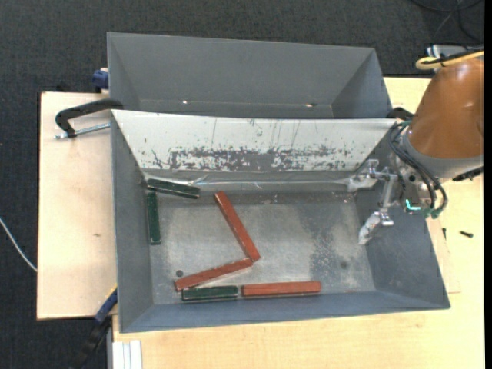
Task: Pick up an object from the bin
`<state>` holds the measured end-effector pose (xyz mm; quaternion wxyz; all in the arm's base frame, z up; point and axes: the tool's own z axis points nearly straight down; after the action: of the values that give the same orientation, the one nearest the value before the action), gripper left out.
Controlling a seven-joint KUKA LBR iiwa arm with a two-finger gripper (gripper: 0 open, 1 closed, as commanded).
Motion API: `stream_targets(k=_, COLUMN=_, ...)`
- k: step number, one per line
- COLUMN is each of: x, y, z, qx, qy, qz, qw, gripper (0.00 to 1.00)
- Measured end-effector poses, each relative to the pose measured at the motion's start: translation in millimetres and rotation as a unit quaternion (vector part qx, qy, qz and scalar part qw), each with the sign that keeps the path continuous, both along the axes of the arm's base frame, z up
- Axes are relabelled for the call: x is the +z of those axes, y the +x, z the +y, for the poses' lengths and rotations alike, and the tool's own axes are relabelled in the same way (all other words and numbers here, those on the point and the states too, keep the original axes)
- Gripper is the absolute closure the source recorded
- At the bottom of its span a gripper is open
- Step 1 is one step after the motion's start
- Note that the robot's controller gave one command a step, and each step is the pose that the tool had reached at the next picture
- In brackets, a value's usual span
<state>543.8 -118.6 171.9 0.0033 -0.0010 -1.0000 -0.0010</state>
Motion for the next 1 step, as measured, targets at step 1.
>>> stream_targets(k=1, x=4.3, y=2.0, z=0.4, qx=0.001, qy=-0.001, qz=-0.0041, qw=1.0, gripper=0.0)
